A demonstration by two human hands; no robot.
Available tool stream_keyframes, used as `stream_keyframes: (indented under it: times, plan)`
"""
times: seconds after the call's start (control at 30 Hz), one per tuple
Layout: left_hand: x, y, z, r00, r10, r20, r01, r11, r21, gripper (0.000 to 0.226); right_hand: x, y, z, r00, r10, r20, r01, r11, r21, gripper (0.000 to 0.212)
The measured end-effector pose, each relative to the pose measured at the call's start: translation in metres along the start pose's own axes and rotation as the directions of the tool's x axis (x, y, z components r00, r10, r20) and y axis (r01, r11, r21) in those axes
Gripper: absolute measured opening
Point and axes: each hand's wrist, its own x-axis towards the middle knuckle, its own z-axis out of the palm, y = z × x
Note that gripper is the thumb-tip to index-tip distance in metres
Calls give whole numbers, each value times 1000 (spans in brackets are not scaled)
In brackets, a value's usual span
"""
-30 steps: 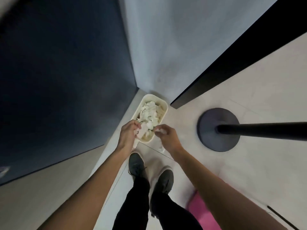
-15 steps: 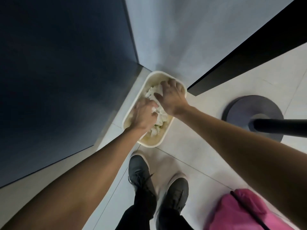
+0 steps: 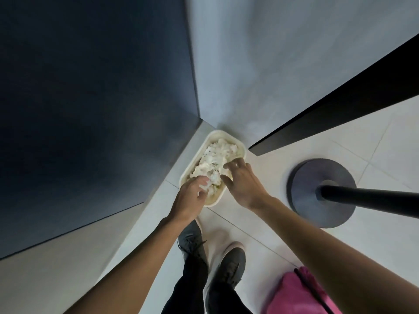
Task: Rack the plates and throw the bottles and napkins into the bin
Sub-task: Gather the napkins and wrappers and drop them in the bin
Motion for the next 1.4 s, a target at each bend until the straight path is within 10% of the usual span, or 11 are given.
stream_keyframes:
  times: [0.33,0.73,1.4]
  plan:
    - [-161,61,-47,994,-98,43,100,994,-40,23,-158,-65,-54,979,-183,88,182,983,20,25]
    - [-384,147,-128,932,-235,-277,134,931,-339,31,-320,-200,-123,849,-473,235,494,869,-36,20]
    - [-754,35,-246,431,-462,-776,-29,852,-523,32,-521,-495,-21,377,-852,362,900,430,75,17]
